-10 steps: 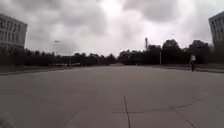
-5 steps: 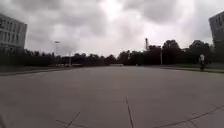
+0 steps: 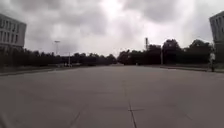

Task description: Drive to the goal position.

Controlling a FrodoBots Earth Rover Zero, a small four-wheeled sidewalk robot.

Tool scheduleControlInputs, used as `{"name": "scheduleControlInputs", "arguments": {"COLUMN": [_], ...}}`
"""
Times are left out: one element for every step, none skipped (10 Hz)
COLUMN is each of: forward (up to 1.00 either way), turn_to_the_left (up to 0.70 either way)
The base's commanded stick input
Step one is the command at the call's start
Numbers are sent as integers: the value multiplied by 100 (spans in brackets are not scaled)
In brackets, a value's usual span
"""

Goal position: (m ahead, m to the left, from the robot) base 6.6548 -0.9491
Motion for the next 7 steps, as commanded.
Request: {"name": "scheduleControlInputs", "arguments": {"forward": [70, 70, 70, 70, 70, 70, 70], "turn_to_the_left": [0, 0, 0, 0, 0, 0, 0]}}
